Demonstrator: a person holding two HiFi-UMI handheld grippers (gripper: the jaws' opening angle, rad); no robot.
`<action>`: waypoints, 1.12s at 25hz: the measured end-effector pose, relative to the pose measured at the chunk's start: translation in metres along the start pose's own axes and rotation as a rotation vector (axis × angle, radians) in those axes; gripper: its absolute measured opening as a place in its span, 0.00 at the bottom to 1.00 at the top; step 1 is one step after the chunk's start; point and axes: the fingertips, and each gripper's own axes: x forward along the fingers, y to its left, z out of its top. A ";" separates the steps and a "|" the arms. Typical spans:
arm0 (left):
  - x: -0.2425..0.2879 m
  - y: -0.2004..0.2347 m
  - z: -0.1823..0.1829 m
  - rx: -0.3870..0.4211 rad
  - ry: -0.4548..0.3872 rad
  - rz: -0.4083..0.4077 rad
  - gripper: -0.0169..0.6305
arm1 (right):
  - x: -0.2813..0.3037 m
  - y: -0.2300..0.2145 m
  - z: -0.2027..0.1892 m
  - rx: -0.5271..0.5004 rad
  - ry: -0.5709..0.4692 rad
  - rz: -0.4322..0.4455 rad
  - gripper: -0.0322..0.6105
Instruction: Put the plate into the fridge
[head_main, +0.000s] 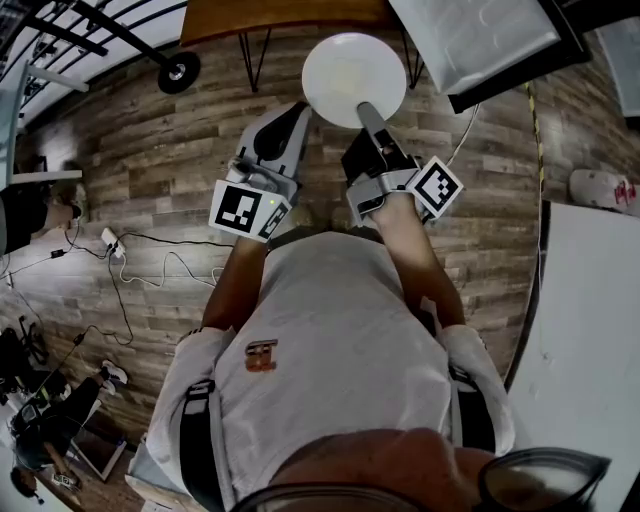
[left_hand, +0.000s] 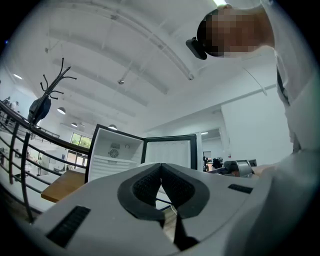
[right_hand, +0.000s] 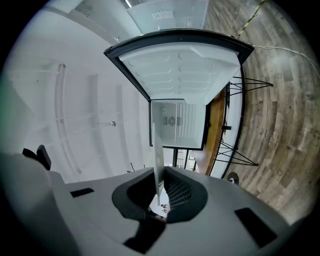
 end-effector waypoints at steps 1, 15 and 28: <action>-0.001 0.000 0.000 0.001 0.001 0.004 0.05 | 0.000 -0.001 0.000 0.002 0.002 -0.003 0.13; 0.026 -0.014 -0.007 0.038 0.019 0.052 0.05 | 0.008 -0.002 0.030 0.019 0.059 0.012 0.13; 0.068 -0.029 -0.019 0.064 0.014 0.112 0.05 | 0.012 -0.012 0.072 0.029 0.118 0.030 0.13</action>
